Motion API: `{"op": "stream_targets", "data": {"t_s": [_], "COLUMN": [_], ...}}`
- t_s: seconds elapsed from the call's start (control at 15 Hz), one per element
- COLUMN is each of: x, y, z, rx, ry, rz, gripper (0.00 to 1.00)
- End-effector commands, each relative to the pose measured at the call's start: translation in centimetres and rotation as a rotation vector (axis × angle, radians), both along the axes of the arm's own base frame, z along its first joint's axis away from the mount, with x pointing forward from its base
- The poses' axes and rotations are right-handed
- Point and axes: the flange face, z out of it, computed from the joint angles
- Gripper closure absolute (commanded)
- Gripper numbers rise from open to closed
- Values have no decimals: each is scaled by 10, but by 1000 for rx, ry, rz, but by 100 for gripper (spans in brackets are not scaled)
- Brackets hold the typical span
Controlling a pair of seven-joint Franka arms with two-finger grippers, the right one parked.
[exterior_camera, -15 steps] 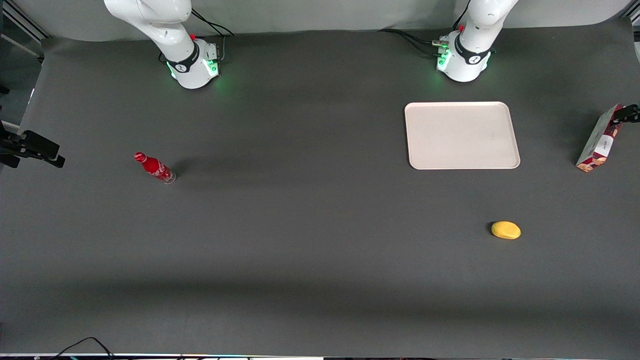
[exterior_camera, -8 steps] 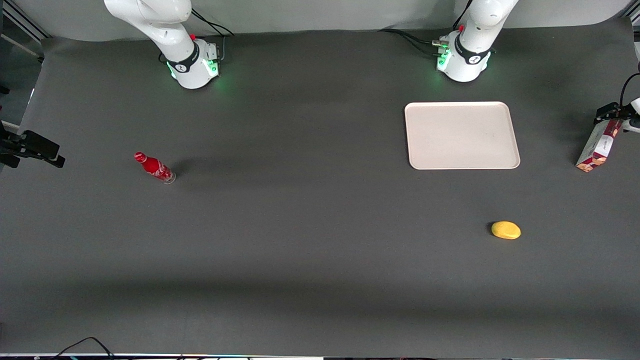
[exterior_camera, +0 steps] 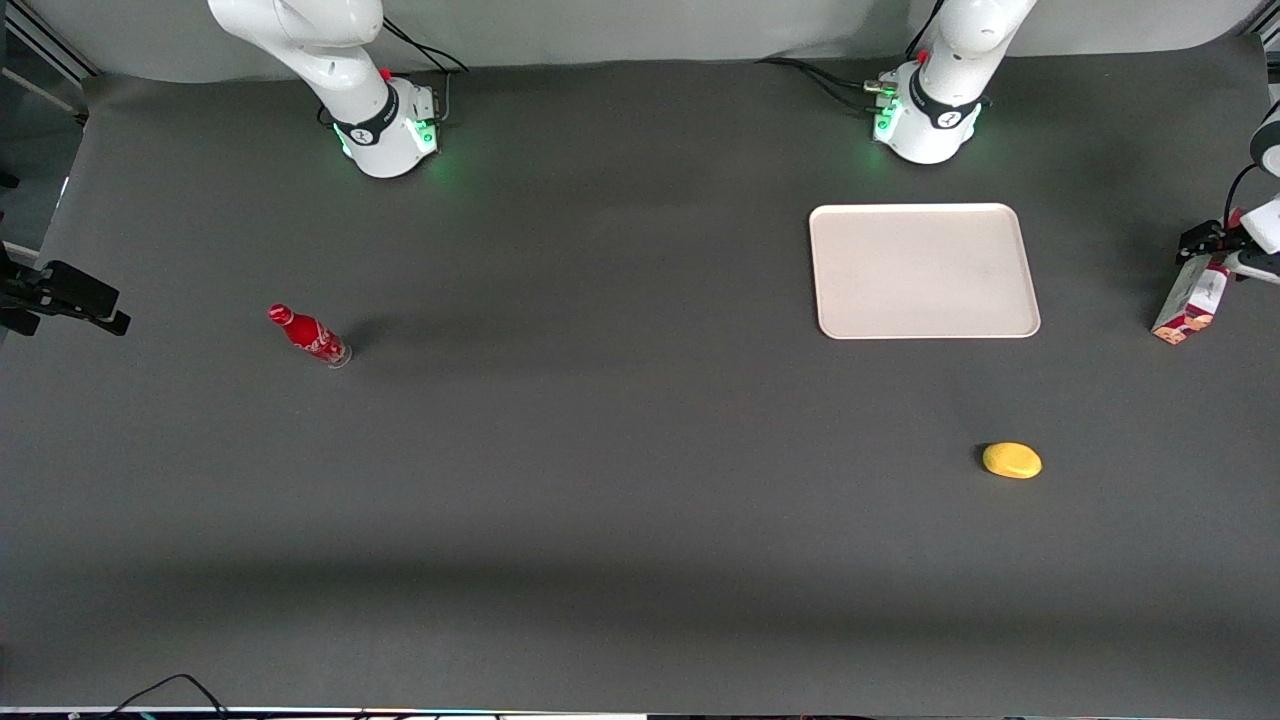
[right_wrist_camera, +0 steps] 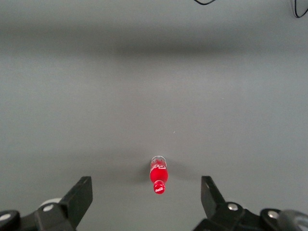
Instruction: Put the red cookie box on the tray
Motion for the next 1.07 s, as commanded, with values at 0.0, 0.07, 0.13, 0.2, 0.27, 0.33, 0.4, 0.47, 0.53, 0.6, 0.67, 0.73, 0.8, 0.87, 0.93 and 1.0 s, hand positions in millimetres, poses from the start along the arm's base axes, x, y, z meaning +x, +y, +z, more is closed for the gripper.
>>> {"op": "stream_targets", "data": {"t_s": [0.0, 0.07, 0.13, 0.2, 0.27, 0.33, 0.4, 0.47, 0.53, 0.6, 0.67, 0.73, 0.8, 0.87, 0.93, 1.0], "x": [2, 2, 1, 1, 2, 2, 6, 7, 10, 16, 23, 38, 49, 62, 77, 84], "y": [-1, -2, -3, -2, -3, -2, -1, -1, 1, 2, 4, 2, 3, 6, 6, 7], "z": [-10, -11, -12, -11, -11, -10, -8, -7, -4, 1, 11, 28, 48, 67, 86, 106], "rx": [-1, -4, -10, -13, -20, -22, -17, -16, -13, -26, -50, -67, -64, -43, -19, -2], "ry": [-2, 0, 7, 11, 19, 23, 19, 18, 17, 35, 67, 95, 104, 88, 64, 32], "rz": [-23, -23, -21, -20, -21, -19, -25, -25, -22, -25, -13, -14, -17, -27, -41, -39], "gripper": [18, 37, 63, 89, 100, 100, 100, 100, 100, 100, 100, 100, 100, 100, 100, 100]}}
